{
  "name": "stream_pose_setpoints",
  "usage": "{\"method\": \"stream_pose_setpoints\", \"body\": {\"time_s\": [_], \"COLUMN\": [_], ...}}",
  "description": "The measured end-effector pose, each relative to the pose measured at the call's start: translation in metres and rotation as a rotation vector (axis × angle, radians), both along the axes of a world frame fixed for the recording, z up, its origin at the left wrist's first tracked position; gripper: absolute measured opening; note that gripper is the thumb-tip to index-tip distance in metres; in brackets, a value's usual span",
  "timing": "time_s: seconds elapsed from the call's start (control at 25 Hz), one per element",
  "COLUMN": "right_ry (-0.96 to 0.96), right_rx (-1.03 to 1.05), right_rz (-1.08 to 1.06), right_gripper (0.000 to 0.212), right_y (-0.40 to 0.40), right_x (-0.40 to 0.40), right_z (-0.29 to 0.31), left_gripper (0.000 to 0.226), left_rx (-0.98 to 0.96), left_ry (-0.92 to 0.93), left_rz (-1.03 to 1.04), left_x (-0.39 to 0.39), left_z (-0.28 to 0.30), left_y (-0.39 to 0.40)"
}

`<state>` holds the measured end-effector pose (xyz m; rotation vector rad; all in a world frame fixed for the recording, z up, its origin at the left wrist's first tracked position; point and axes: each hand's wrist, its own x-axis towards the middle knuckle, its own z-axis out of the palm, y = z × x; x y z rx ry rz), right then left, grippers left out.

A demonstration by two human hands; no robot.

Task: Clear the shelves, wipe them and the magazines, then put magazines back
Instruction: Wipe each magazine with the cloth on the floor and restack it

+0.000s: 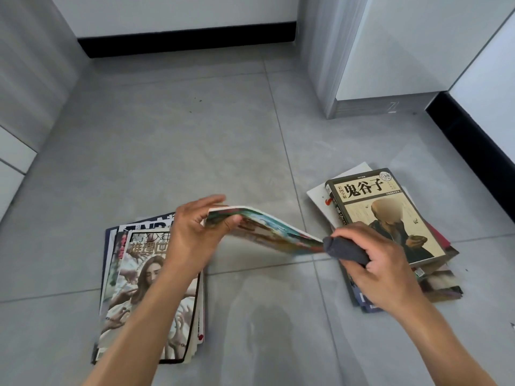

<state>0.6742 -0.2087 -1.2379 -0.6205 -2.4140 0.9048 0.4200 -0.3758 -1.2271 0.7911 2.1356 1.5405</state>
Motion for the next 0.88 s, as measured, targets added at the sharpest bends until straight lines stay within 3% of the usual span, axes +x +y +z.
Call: {"method": "stream_pose_setpoints", "body": {"time_s": [0.04, 0.16, 0.24, 0.28, 0.4, 0.48, 0.56, 0.64, 0.72, 0.8, 0.88], "right_ry": [-0.014, -0.106, -0.119, -0.145, -0.368, -0.507, -0.364, -0.199, -0.282, -0.500, -0.562], "right_rx": [0.150, 0.409, 0.429, 0.435, 0.359, 0.039, -0.303, -0.274, -0.125, -0.013, -0.004], "right_rz": [-0.010, -0.060, -0.035, 0.013, 0.191, 0.180, -0.024, -0.269, -0.276, -0.210, -0.262], "right_gripper": [0.039, 0.044, 0.051, 0.059, 0.078, 0.081, 0.068, 0.052, 0.036, 0.053, 0.062], "right_y": [-0.003, -0.009, -0.015, -0.019, -0.025, -0.026, -0.032, -0.038, -0.048, -0.063, -0.091], "right_x": [-0.004, -0.004, 0.008, 0.016, 0.034, 0.040, 0.032, 0.012, -0.005, -0.014, -0.030], "right_z": [0.000, -0.012, -0.028, -0.035, -0.050, -0.050, -0.055, -0.073, -0.096, -0.129, -0.151], "left_gripper": [0.019, 0.030, 0.050, 0.053, 0.026, 0.029, 0.026, 0.021, 0.015, 0.010, 0.014], "left_rx": [0.030, 0.354, 0.428, 0.327, -0.186, -0.261, -0.274, -0.323, -0.478, -0.654, -0.781], "left_ry": [-0.197, -1.079, -1.232, -1.220, -1.033, -0.860, -0.757, -0.694, -0.538, -0.410, -0.368], "left_rz": [0.082, 0.095, 0.174, 0.197, 0.247, 0.249, 0.225, 0.213, 0.167, 0.036, -0.076], "left_x": [0.001, 0.008, 0.012, 0.017, 0.040, 0.052, 0.062, 0.069, 0.068, 0.060, 0.051], "left_z": [-0.013, -0.040, -0.049, -0.054, -0.078, -0.091, -0.101, -0.110, -0.119, -0.122, -0.123], "left_y": [-0.001, -0.021, -0.033, -0.034, -0.026, -0.021, -0.019, -0.019, -0.021, -0.026, -0.029]}}
